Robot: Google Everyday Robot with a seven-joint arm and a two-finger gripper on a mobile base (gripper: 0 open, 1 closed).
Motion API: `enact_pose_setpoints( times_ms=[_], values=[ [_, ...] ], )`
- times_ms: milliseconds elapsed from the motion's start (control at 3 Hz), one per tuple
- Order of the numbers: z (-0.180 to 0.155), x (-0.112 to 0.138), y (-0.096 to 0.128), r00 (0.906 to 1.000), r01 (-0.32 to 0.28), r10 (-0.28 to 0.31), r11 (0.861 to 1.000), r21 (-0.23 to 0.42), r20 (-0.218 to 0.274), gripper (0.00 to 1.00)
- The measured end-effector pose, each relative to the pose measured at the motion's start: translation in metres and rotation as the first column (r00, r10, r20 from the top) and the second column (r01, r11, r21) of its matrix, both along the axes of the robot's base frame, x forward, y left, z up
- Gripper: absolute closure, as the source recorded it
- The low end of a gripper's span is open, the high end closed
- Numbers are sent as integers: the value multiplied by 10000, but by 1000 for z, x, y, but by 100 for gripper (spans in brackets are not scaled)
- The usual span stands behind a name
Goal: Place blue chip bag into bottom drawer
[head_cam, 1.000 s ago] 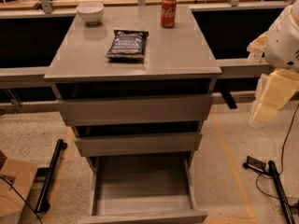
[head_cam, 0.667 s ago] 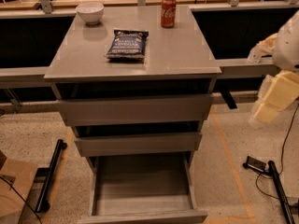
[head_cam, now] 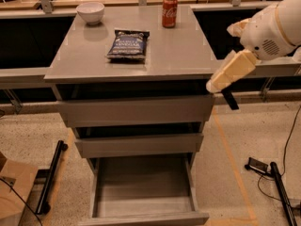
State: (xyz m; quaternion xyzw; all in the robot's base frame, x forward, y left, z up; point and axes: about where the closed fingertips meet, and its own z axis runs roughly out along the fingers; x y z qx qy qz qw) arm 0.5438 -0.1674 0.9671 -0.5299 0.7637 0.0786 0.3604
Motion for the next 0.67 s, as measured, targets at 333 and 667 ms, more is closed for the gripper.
enact_pose_setpoints(
  times_ms=[333,667],
  values=[
    [-4,71,46,9979,-120,28,9898,1418,651,0],
    [-6,73,50,9978,-153,55,9886,1495,657,0]
  ],
)
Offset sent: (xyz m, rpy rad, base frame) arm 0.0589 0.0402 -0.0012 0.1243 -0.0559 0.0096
